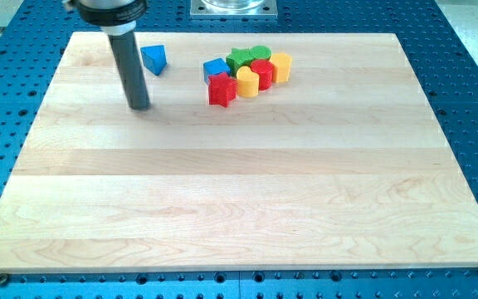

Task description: Move the triangle into the red star

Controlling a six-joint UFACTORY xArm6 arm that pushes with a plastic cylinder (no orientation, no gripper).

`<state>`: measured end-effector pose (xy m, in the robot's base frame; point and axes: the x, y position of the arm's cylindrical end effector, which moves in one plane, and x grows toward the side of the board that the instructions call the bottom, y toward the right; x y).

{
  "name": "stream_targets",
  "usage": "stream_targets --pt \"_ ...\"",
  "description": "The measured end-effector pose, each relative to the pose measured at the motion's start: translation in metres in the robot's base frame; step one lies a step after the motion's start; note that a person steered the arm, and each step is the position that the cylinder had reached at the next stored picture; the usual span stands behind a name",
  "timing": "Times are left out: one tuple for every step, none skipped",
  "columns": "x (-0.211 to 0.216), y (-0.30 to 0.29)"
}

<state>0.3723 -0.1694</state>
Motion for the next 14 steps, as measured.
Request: stream_targets --pt "-0.083 -0.021" --pt "-0.127 -0.018" --pt "-0.092 0.053" --pt "-0.035 0.098" --pt "-0.004 0.123" --pt "0.024 0.123" --pt "0.049 0.126" --pt "0.004 0.164" --pt "-0.003 0.164" --pt "0.03 0.14" --pt "0.071 0.133" --pt "0.069 0.214" --pt "0.024 0.235" --pt "0.036 0.236"
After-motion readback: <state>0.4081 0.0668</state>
